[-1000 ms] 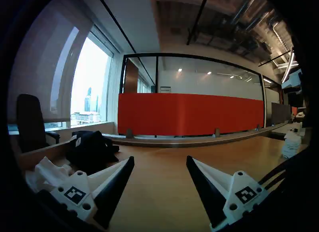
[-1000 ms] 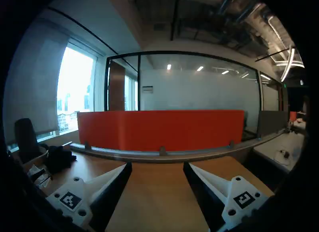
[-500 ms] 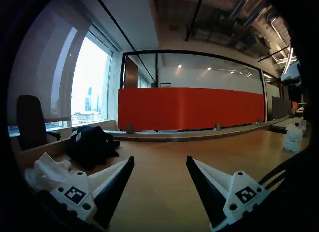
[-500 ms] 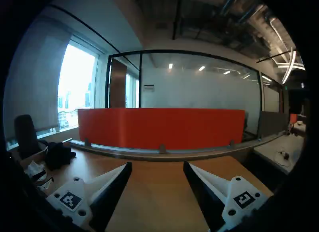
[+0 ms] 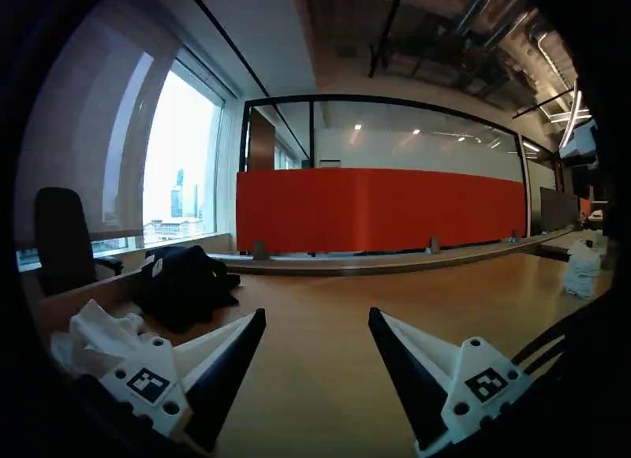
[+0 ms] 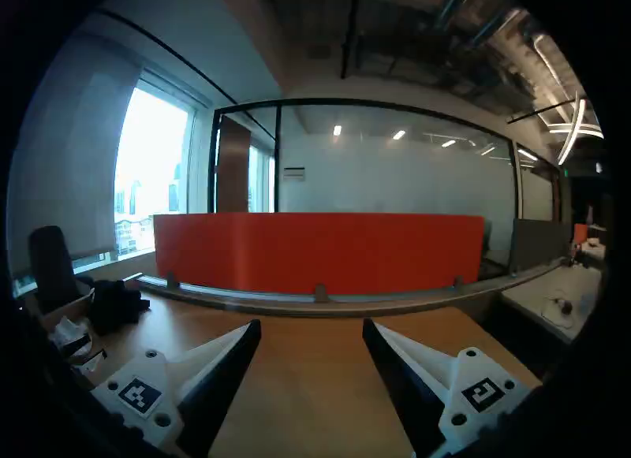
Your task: Fold towel
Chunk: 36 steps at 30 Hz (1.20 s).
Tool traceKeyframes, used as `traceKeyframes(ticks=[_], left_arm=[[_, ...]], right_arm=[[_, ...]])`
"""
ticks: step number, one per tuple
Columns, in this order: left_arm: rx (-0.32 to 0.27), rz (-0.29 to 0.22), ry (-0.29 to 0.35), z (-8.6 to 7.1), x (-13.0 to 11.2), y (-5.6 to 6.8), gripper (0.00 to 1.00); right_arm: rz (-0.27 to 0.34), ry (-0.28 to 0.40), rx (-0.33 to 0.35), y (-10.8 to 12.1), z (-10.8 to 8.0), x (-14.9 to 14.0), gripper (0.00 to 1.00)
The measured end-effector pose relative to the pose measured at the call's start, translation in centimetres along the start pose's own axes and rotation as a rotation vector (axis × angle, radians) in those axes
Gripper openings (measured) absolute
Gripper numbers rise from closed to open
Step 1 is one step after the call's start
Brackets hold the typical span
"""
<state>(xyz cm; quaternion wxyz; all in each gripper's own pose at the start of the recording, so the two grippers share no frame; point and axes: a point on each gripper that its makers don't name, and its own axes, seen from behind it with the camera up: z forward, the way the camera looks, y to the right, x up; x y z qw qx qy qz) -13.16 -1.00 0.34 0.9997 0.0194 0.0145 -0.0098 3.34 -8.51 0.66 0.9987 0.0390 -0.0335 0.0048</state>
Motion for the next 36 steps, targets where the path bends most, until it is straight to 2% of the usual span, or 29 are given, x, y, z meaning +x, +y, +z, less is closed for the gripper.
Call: traceKeyframes(ticks=[6, 17, 25, 36], left_arm=[[0.001, 0.001, 0.001, 0.1, -0.1, 0.0, 0.97], [0.001, 0.001, 0.001, 0.1, -0.3, 0.0, 0.97], [0.001, 0.001, 0.001, 0.1, -0.3, 0.0, 0.97], [0.001, 0.001, 0.001, 0.1, -0.3, 0.1, 0.97]], right_arm=[[-0.015, 0.02, 0.0, 0.5, 0.0, 0.4, 1.0], [-0.069, 0.07, -0.041, 2.8, 0.2, 1.2, 1.0], [-0.074, 0.066, -0.03, 3.8, 0.3, -1.6, 1.0], [-0.049, 0.075, -0.069, 6.1, 0.9, -5.2, 1.0]])
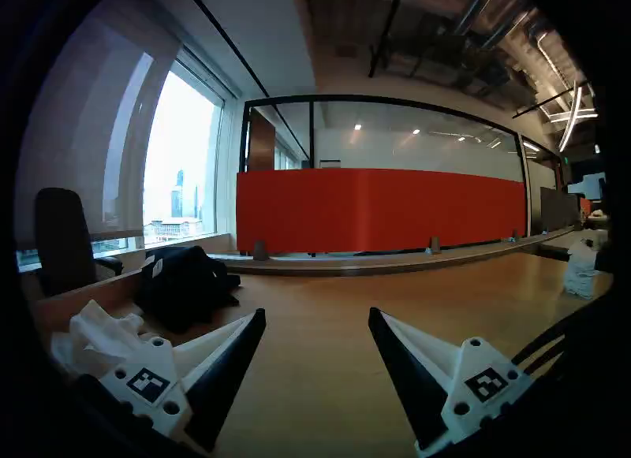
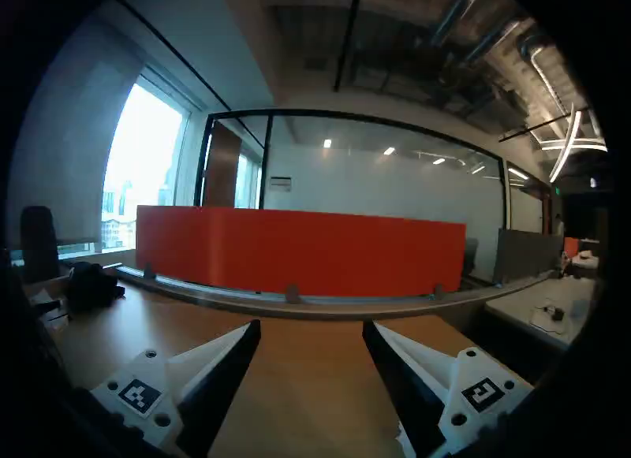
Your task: Fold towel
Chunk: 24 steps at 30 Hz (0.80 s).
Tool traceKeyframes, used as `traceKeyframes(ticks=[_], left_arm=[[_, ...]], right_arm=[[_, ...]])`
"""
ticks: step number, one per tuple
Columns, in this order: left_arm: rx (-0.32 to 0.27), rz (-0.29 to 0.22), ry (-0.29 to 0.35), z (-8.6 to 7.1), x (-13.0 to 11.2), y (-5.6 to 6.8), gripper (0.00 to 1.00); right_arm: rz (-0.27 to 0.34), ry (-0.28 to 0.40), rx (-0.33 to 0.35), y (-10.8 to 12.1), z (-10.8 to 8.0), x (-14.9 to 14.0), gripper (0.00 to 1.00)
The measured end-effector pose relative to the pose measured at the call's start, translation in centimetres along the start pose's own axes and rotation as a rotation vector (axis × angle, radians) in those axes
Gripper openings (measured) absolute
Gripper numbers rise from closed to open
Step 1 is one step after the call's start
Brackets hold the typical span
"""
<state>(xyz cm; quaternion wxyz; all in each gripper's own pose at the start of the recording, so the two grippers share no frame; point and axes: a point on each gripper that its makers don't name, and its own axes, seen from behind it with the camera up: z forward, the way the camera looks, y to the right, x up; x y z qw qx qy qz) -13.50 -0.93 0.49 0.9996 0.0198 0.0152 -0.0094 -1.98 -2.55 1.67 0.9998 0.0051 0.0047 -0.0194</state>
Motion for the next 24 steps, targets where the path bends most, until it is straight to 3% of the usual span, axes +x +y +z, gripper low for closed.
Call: traceKeyframes(ticks=[12, 24], left_arm=[[0.0, 0.0, 0.0, 0.0, 0.0, 0.1, 0.97], [0.0, 0.0, 0.0, 0.0, 0.1, 0.1, 0.97]], right_arm=[[0.101, 0.005, -0.005, 0.8, 0.4, -3.8, 1.0], [0.122, -0.009, -0.001, 1.3, 0.1, -7.8, 1.0]])
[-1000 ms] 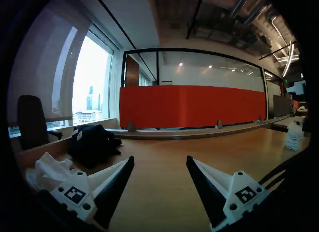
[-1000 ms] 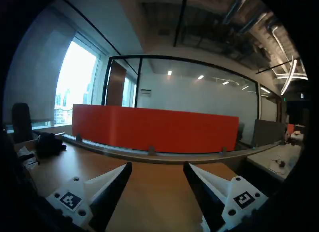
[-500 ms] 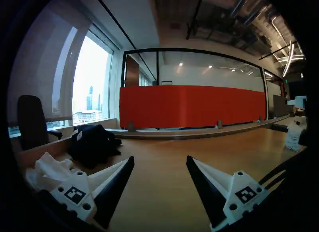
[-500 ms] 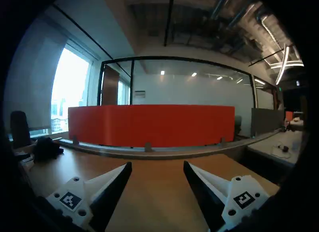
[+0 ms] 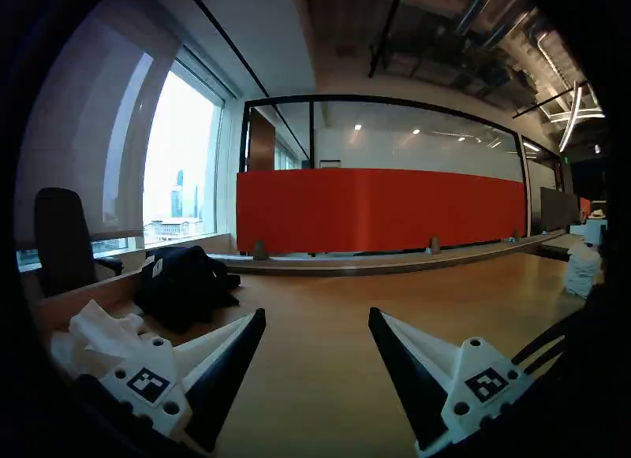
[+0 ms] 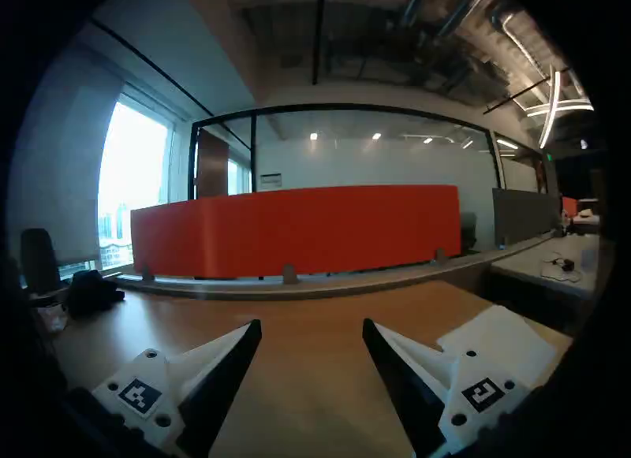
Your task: Fold towel
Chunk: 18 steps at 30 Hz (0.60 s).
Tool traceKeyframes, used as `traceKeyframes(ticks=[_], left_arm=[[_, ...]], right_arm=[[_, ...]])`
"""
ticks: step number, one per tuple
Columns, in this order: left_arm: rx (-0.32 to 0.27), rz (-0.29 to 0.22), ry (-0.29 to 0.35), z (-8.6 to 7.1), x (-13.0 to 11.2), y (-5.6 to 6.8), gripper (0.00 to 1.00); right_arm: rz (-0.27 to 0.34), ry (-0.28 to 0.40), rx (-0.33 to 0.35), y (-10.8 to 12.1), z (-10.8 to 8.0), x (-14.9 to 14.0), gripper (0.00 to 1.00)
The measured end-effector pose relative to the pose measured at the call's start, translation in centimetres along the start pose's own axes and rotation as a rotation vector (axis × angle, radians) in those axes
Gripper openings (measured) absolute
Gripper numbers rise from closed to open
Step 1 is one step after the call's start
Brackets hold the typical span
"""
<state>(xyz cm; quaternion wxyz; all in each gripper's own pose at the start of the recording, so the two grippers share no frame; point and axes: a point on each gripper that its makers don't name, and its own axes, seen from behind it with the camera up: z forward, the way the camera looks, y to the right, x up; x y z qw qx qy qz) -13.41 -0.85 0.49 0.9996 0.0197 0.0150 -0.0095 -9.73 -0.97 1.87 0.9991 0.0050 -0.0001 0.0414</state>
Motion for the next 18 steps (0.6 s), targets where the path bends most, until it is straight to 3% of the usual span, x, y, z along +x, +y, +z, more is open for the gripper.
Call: traceKeyframes(ticks=[8, 18], left_arm=[[0.0, 0.0, 0.0, 0.0, 0.0, 0.0, 0.97], [0.0, 0.0, 0.0, 0.0, 0.0, 0.0, 0.97]], right_arm=[[-0.014, -0.006, 0.009, 0.4, -0.2, -2.3, 1.0], [-0.03, 0.004, 0.001, 1.1, -0.4, -3.1, 1.0]])
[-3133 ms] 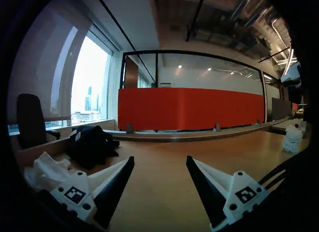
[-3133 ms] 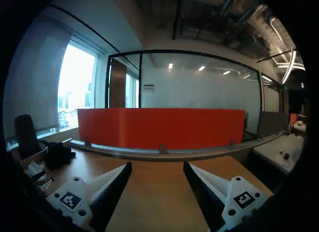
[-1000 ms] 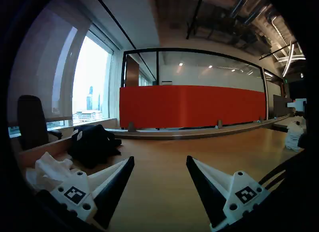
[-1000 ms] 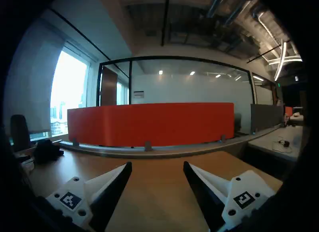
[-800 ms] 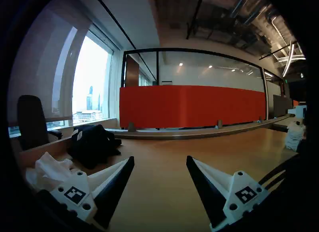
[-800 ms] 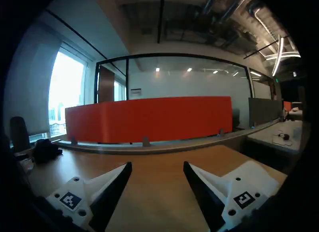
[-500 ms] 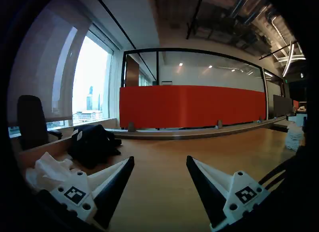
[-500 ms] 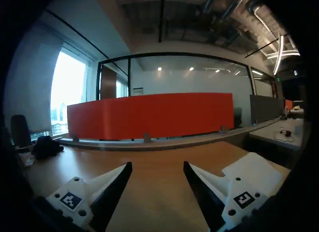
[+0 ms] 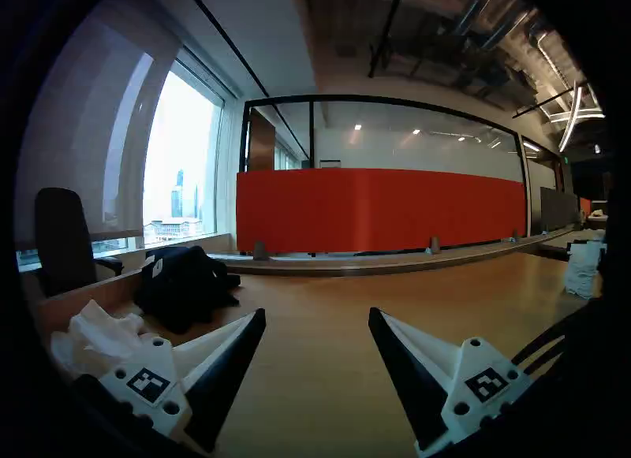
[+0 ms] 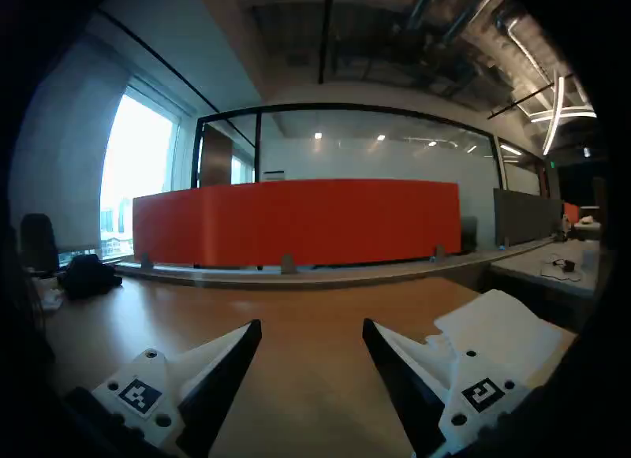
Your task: Fold towel
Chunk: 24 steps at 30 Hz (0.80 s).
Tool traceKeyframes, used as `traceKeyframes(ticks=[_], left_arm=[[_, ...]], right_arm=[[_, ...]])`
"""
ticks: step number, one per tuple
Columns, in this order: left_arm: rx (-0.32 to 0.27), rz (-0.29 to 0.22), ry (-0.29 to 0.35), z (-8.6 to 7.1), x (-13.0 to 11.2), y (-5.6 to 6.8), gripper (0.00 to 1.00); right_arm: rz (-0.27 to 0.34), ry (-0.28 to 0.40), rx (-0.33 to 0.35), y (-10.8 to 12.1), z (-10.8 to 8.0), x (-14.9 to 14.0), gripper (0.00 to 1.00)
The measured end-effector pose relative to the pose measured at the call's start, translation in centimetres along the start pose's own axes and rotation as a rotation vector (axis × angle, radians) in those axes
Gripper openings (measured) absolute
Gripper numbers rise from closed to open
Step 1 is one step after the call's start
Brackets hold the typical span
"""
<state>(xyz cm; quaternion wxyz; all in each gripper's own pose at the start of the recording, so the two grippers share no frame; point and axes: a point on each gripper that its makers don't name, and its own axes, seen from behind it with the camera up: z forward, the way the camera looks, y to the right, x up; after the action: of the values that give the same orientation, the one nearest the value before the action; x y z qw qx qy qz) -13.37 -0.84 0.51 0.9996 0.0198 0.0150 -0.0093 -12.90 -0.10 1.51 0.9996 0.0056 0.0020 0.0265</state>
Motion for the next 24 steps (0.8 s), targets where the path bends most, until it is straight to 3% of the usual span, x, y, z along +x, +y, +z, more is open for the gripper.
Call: traceKeyframes(ticks=[24], left_arm=[[0.0, 0.0, 0.0, 0.03, 0.01, 0.06, 0.97]], right_arm=[[-0.019, 0.012, -0.012, 0.96, -0.56, -0.59, 1.0]])
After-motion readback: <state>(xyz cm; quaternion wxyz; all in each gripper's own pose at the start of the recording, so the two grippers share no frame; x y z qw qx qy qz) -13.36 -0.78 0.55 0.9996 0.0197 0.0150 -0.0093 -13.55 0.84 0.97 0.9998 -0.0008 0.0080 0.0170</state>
